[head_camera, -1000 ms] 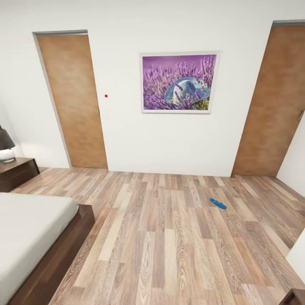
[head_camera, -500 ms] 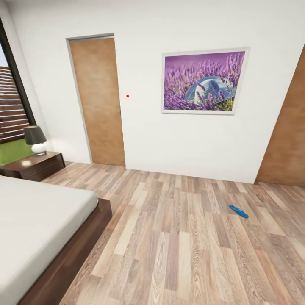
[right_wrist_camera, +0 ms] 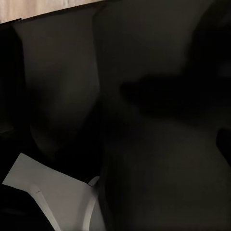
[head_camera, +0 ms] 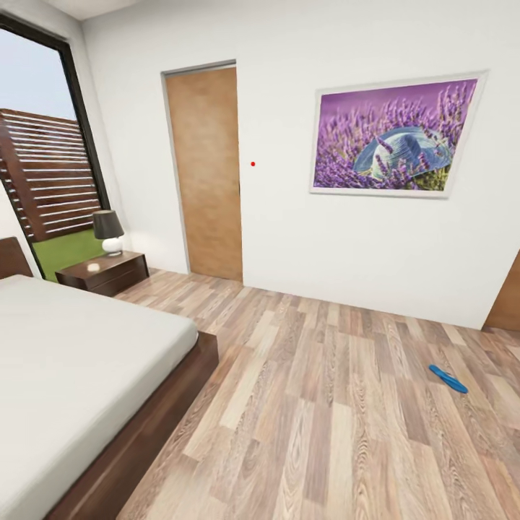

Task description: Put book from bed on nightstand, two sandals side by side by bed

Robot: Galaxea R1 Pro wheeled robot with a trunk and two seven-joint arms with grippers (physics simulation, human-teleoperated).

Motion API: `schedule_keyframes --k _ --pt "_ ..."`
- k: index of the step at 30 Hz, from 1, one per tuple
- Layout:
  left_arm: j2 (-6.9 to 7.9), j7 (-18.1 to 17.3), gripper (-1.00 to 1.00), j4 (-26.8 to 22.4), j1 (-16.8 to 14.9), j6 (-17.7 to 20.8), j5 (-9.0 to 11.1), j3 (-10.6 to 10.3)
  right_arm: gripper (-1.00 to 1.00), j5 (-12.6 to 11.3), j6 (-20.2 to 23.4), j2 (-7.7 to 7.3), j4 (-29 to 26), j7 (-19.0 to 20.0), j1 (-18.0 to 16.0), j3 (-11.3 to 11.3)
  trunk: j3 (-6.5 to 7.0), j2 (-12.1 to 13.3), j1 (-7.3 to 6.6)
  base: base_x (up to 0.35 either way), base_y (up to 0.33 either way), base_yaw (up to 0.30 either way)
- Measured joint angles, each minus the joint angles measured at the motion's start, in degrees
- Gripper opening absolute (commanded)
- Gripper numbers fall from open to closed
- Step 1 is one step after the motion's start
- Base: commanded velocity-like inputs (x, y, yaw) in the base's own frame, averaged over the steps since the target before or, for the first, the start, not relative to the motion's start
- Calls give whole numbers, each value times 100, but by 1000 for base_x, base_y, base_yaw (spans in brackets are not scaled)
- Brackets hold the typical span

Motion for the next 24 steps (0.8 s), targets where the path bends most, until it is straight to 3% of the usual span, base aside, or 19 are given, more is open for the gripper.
schedule_keyframes --k 24 --pt "0 0 100 -4 0 -8 0 -2 100 12 0 18 -3 -6 0 7 0 0 0 0 0 289"
